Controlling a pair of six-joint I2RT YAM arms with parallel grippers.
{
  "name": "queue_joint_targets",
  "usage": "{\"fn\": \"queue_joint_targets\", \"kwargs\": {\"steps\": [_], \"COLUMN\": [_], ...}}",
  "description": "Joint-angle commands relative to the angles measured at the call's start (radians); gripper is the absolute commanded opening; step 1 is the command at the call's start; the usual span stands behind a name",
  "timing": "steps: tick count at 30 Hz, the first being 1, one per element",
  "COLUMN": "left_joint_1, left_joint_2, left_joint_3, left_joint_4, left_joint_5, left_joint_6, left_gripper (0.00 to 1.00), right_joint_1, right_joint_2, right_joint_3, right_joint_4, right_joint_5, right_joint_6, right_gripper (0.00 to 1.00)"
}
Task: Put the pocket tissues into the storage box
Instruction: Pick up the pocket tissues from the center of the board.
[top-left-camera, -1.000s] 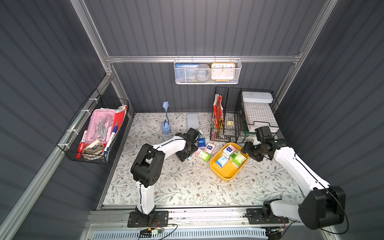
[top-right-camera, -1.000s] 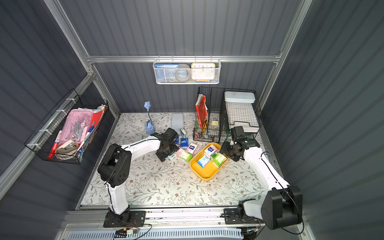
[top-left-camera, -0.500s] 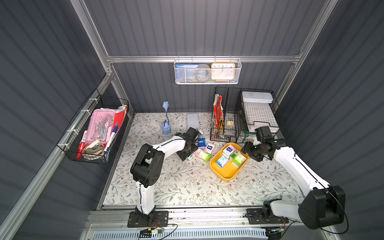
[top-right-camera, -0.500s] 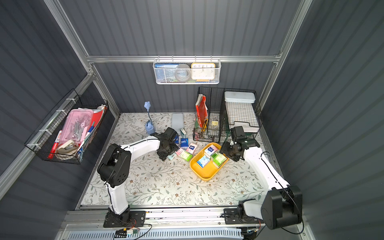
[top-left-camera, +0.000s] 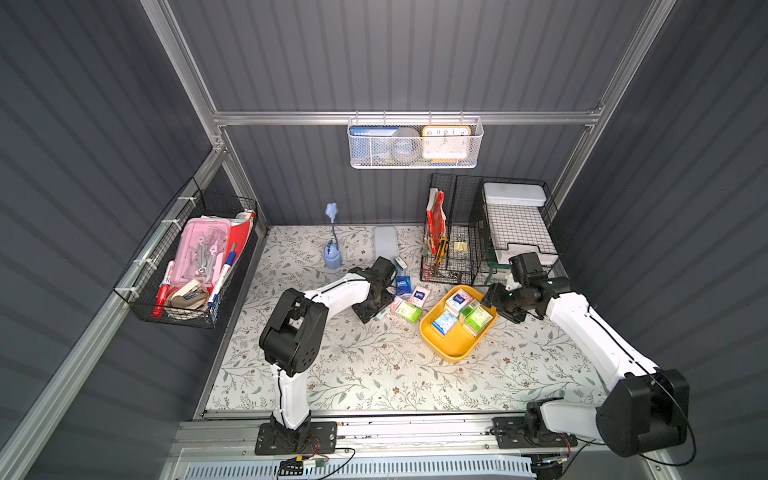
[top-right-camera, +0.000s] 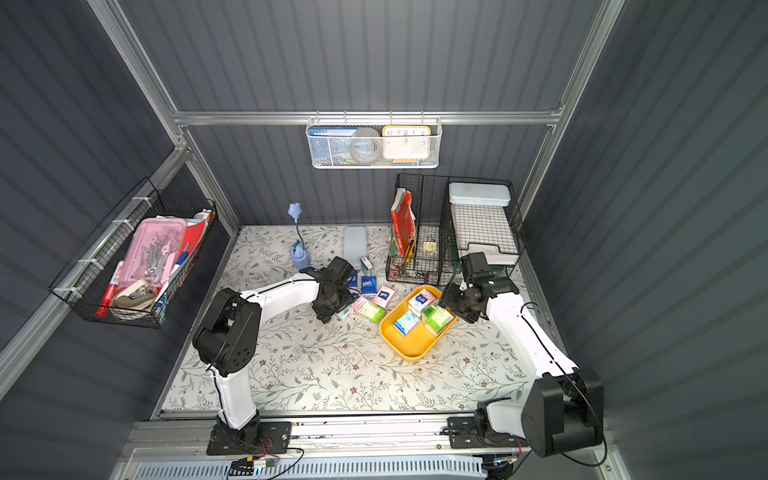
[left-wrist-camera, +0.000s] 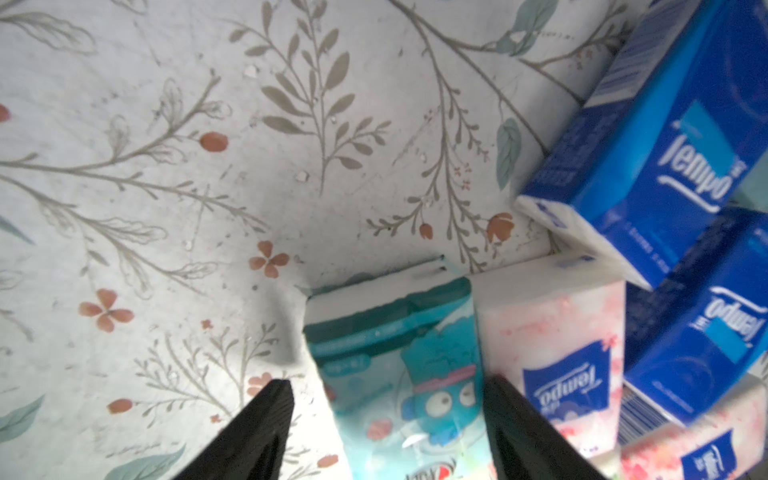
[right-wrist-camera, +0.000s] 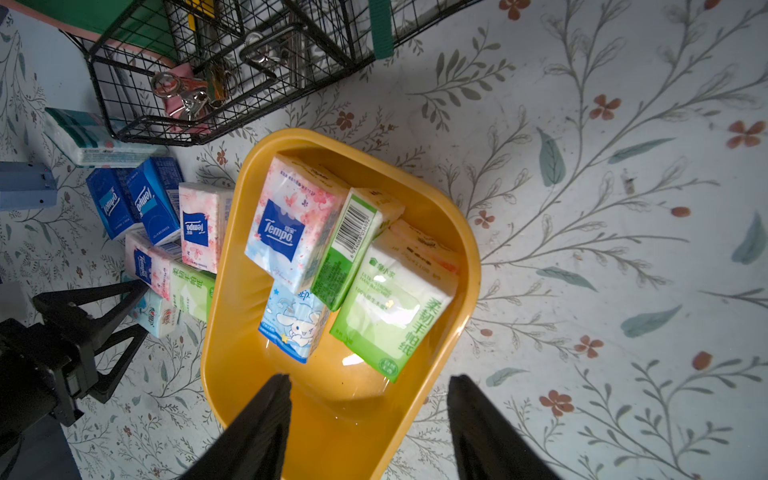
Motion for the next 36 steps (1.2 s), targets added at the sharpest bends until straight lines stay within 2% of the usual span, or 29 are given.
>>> {"fn": "queue_joint_targets", "kwargs": {"steps": [1, 11, 16, 19, 23, 30, 36], "left_joint_1": [0.005, 0.006, 0.006, 0.007, 0.006, 0.006, 0.006], "left_joint_2": [0.036, 0.053, 0.058, 0.053, 0.045, 0.117, 0.075], "left_joint_3": [0.015, 0.015, 0.000, -0.010, -0.028, 0.008, 0.003], "left_joint_4": [-0.006, 0.011, 0.020, 0.010, 0.008, -0.023, -0.028], "left_joint_5": [-0.018, -0.030, -0.024, -0.018, -0.020, 0.014, -0.021], "left_joint_6": [0.020, 0.023, 0.022, 0.011, 0.009, 0.045, 0.050], "left_gripper": [0.77, 0.75, 0.67, 0.65, 0.65, 0.67, 0.53], "right_joint_1": [0.001, 0.001, 0.002, 0.001, 0.001, 0.001, 0.001], "right_joint_2": [0.007, 0.012, 0.009, 0.008, 0.006, -0.001, -0.008], "right_joint_3": [0.017, 0.015, 0.015, 0.015, 0.015, 0.018, 0.012], "right_joint_4": [-0.015, -0.013, -0.016, -0.019, -0.019, -0.027, -0.025], "right_joint_5": [0.000, -0.001, 0.002, 0.003, 0.006, 0.014, 0.021], "right_joint_6": [-0.009, -0.010, -0.008, -0.009, -0.006, -0.006, -0.005], "right_gripper": [0.64, 0.64, 0.64, 0.64, 0.64, 0.64, 0.64]}}
